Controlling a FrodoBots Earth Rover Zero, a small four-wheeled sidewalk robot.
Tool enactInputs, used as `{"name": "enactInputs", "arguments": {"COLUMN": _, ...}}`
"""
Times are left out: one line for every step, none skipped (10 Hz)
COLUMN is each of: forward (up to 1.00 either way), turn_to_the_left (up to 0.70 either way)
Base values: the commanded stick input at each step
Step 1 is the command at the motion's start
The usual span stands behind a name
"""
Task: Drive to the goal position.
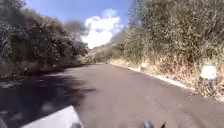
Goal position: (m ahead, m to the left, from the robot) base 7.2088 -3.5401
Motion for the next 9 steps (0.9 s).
{"name": "enactInputs", "arguments": {"forward": 0.5, "turn_to_the_left": 0.0}}
{"name": "enactInputs", "arguments": {"forward": 0.5, "turn_to_the_left": 0.0}}
{"name": "enactInputs", "arguments": {"forward": 0.5, "turn_to_the_left": -0.02}}
{"name": "enactInputs", "arguments": {"forward": 0.5, "turn_to_the_left": -0.35}}
{"name": "enactInputs", "arguments": {"forward": 0.5, "turn_to_the_left": -0.5}}
{"name": "enactInputs", "arguments": {"forward": 0.5, "turn_to_the_left": -0.5}}
{"name": "enactInputs", "arguments": {"forward": 0.5, "turn_to_the_left": -0.34}}
{"name": "enactInputs", "arguments": {"forward": 0.5, "turn_to_the_left": -0.17}}
{"name": "enactInputs", "arguments": {"forward": 0.5, "turn_to_the_left": -0.01}}
